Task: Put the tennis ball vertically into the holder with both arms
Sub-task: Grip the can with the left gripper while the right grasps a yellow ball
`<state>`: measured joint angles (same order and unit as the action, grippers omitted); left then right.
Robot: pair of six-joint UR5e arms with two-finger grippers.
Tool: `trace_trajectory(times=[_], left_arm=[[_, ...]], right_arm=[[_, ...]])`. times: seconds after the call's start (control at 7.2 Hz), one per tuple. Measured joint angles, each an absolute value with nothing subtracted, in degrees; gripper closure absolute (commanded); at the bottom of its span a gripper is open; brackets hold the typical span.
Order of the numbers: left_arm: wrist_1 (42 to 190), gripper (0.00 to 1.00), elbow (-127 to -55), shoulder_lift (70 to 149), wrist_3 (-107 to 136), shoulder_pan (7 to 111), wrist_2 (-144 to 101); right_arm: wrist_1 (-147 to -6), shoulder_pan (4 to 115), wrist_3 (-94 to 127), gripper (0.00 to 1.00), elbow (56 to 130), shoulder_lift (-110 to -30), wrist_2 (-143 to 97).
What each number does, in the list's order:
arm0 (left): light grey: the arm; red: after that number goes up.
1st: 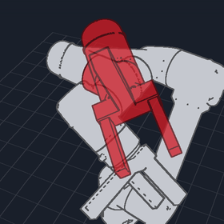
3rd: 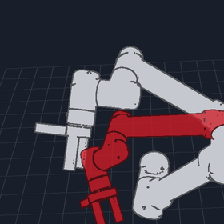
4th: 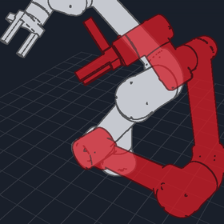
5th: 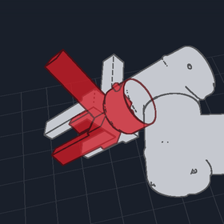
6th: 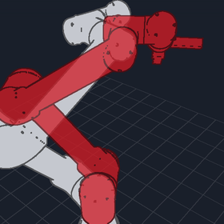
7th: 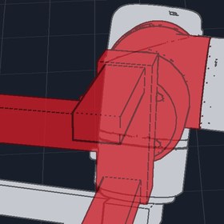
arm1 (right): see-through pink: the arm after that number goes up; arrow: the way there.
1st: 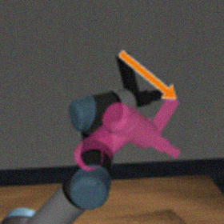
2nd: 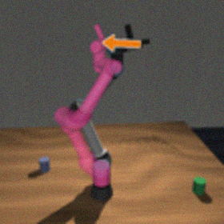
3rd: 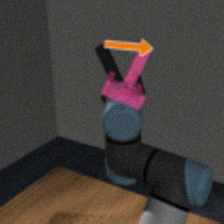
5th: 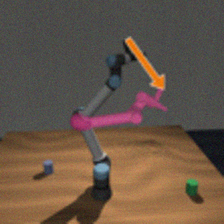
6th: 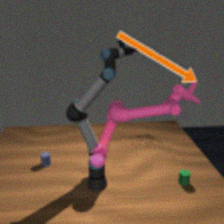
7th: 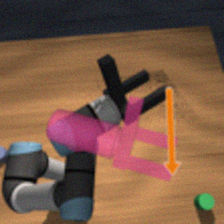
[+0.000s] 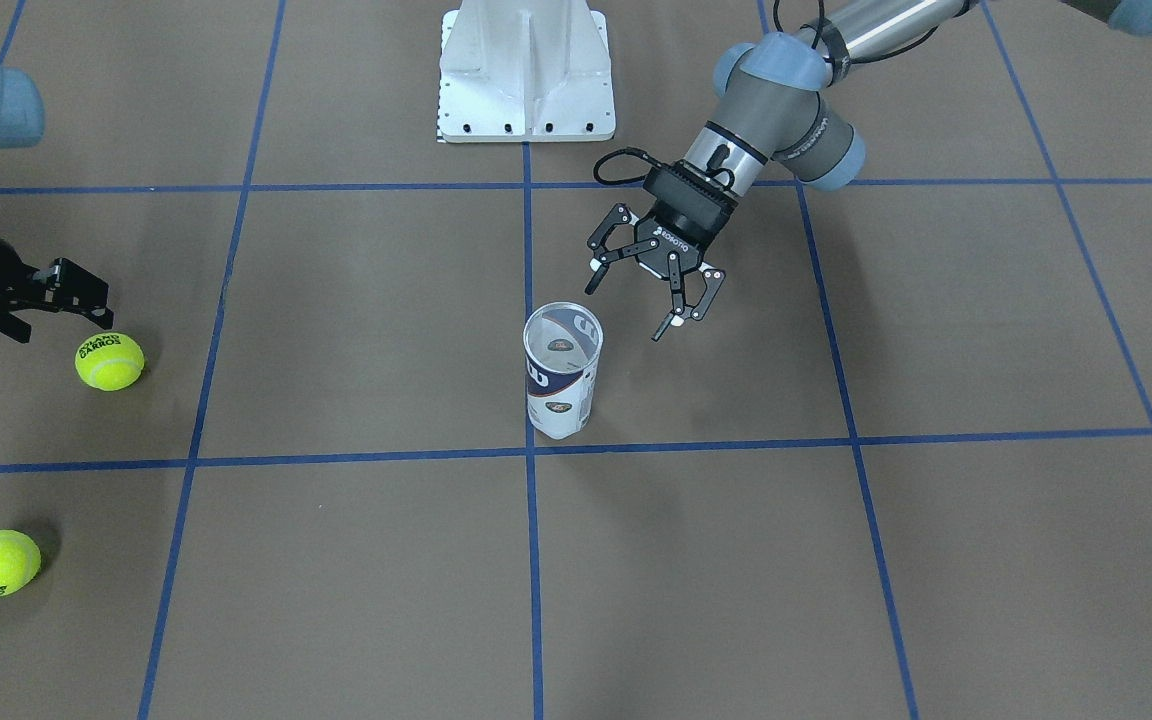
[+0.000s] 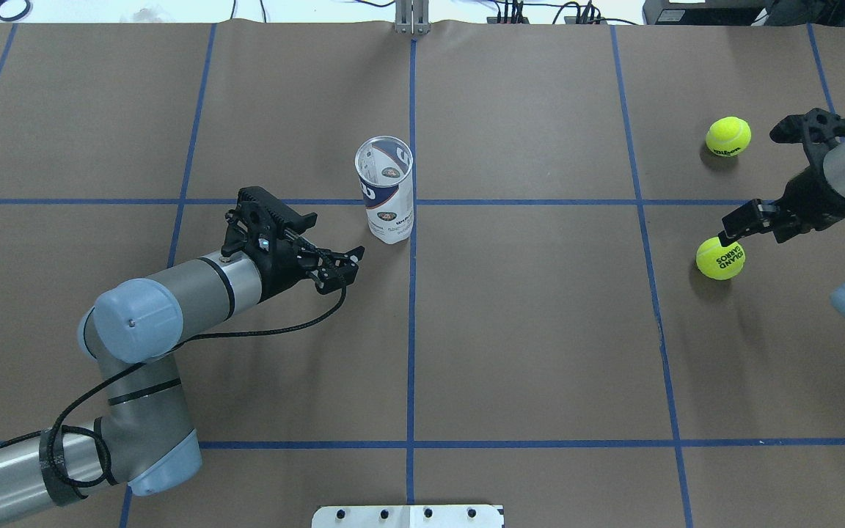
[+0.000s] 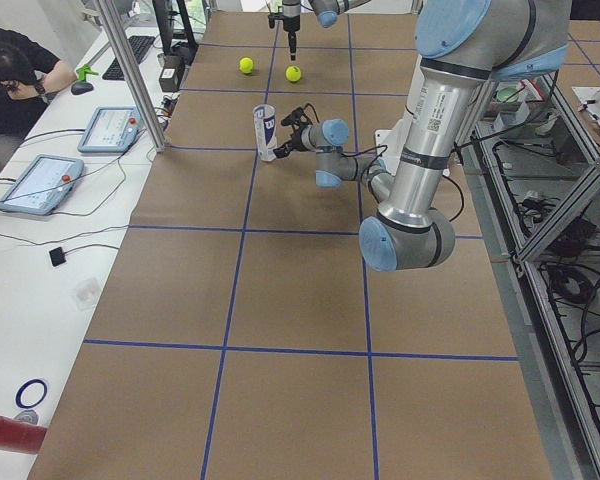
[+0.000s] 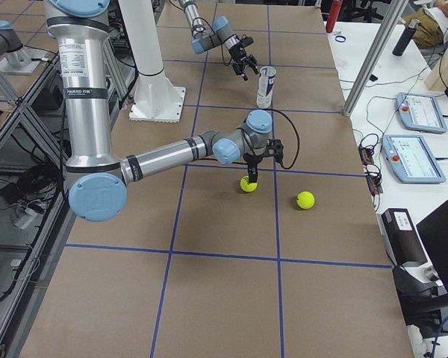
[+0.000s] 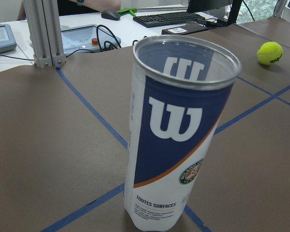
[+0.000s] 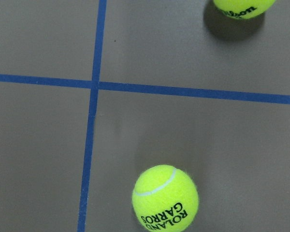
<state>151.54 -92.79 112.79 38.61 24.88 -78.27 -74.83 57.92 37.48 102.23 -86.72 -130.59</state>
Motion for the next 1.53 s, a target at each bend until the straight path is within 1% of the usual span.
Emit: trace_trajectory(times=[0.69, 1.25, 1.39, 1.53], left_arm=[[151.61, 0.01, -92.22, 112.85, 38.58, 24.96, -78.17], [151.63, 0.01, -92.11, 112.75, 38.58, 24.94, -78.14], [151.73, 0.01, -91.94, 112.71, 38.59, 24.94, -78.13], [151.95, 0.01, -91.62, 112.69, 38.58, 24.95, -78.13]], right_arm=[[-74.79, 54.07, 36.03, 0.00, 99.00, -85.74, -126.31], [-74.79, 52.62, 33.73, 0.01, 95.36, -83.43, -124.55], [-74.80, 52.35, 33.56, 0.12, 94.86, -83.12, -124.23], [-74.79, 52.20, 33.14, 0.50, 94.53, -82.97, -124.11]])
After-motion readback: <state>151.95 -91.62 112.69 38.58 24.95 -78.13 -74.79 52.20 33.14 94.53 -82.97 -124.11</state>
